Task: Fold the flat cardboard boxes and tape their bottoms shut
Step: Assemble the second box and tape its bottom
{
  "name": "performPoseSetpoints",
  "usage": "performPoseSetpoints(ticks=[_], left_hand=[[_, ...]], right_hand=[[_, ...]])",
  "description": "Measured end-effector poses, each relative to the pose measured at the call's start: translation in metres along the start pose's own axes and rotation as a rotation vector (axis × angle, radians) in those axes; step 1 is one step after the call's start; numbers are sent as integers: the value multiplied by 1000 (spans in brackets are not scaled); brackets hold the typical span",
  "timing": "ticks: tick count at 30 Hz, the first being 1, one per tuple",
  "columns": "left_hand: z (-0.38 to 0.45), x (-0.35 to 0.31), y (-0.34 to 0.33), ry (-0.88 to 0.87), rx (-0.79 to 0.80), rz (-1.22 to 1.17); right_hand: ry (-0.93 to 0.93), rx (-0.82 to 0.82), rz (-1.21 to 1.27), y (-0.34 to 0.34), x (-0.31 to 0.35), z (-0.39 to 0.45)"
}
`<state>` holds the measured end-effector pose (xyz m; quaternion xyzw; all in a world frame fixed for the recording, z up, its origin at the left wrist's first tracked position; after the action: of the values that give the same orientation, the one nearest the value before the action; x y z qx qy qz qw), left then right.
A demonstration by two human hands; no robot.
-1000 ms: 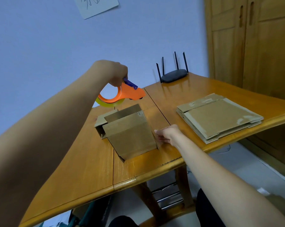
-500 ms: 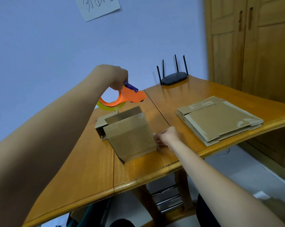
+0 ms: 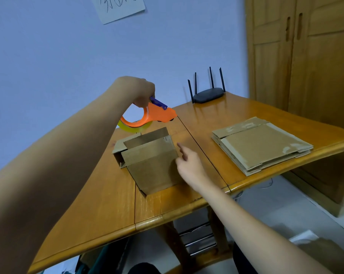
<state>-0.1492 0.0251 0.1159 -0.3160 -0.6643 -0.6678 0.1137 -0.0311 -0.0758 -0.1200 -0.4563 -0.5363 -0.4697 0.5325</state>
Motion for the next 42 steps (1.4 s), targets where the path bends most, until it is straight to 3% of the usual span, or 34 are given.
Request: performPoseSetpoints(ticks=[3,21,26,29,34,36,39,42], left_hand=[[-1,-1,0,5,2,-1],[-9,-10,6,-14,4,11],[-11,-9,5,-3,12,27],[-12,-10,4,-1,10,23],[-11,-7,-2,-1,-1,14],[-13,-6,-3,1,-4,19],[-15,-5,-3,5,-20,11],[-16,-5,-3,9,-54,3]], right_hand=[[21,40,-73,-8,-6,-3],[104,-144,-261,-16,-18,-4],[29,-126,-403,-9,-26,-3],[-63,-76,-414,-9,-38,-6],[-105,-124,-379,-9,-36,-9],[-46,-205,-361,-8,-26,-14],[231,-377,-347,-11,-1,-26],[500,-272,-438,-28,25,-32]])
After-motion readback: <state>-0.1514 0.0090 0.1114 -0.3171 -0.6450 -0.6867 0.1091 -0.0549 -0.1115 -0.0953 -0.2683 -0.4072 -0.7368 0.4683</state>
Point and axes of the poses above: each hand's wrist, its own z-axis towards the middle knuckle, its own y-axis out of the back of the hand, x = y × z, the point moved 2 cm from there along z, towards the middle knuckle, and after that the axes turned 8 degrees about -y, right-handed, at the moved point
